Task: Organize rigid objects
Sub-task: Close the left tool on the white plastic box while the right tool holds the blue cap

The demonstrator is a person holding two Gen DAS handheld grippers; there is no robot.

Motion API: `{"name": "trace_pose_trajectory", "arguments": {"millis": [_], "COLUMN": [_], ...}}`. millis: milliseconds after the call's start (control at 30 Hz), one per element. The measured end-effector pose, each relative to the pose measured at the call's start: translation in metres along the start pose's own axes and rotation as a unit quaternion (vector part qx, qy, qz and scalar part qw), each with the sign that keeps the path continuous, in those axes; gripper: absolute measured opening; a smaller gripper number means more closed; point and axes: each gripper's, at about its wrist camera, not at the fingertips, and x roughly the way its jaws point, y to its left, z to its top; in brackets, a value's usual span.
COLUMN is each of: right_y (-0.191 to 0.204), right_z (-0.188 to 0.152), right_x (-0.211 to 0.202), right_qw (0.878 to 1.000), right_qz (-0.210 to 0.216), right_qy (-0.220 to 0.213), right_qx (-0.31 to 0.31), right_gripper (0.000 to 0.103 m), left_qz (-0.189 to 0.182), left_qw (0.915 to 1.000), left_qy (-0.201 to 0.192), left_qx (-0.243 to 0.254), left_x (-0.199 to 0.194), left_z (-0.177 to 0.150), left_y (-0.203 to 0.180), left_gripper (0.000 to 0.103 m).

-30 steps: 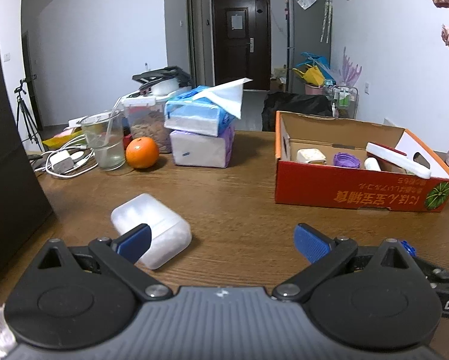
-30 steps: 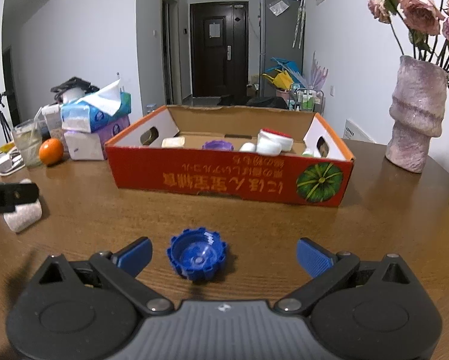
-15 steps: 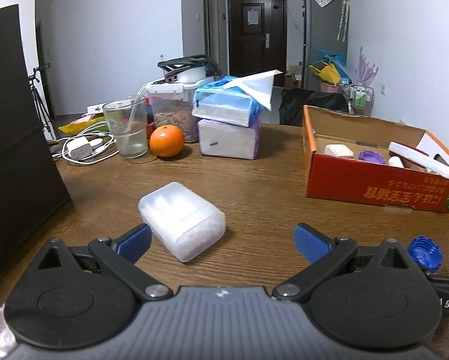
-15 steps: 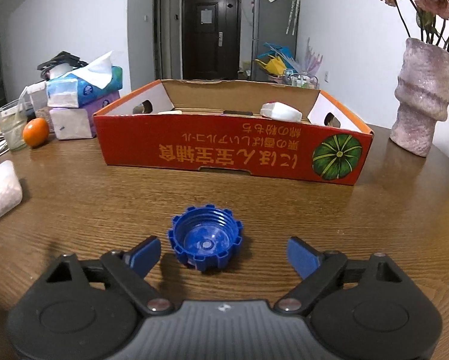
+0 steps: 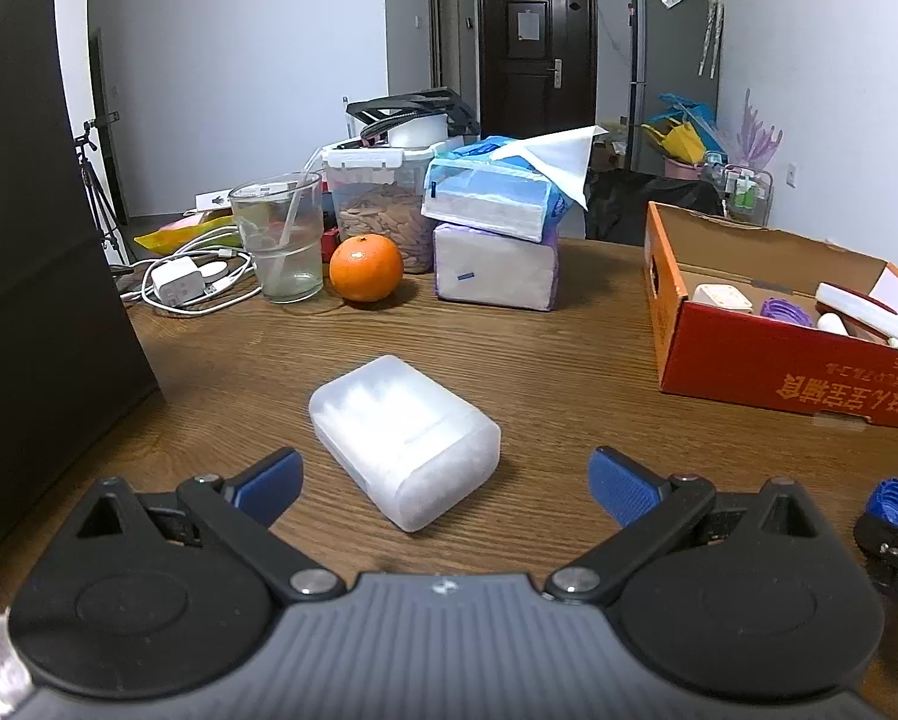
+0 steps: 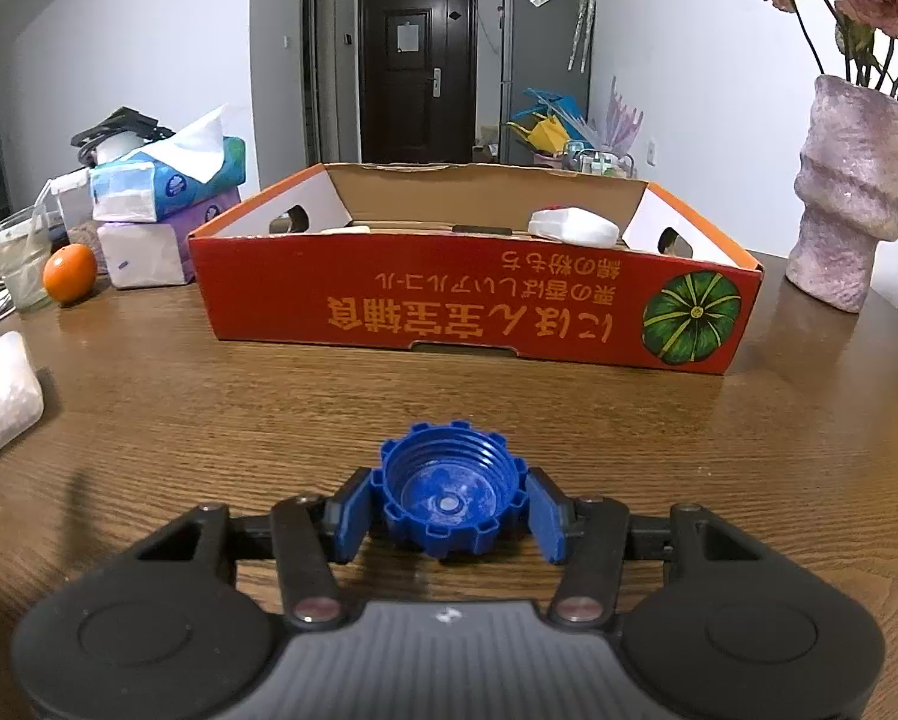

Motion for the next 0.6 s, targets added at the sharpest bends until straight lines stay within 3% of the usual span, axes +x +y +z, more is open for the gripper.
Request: {"name": "trace_pose_trajectory", "arguments": {"millis": [600], "right_y": [-0.003], "right_z": [0.011], "right_x": [0.008], "right_qw": [0.999], "right_qz": [-0.01], "right_qy": [-0.025], "right_qx": [0.02], "right_gripper": [0.052], "left_qz": [0.03], "left_qw": [0.9995], "left_qy": [0.01], "left_qx": [-0.009], "left_x": [0.041], "left_z": [0.012], "left_y": [0.001], "left_gripper": [0.103]}}
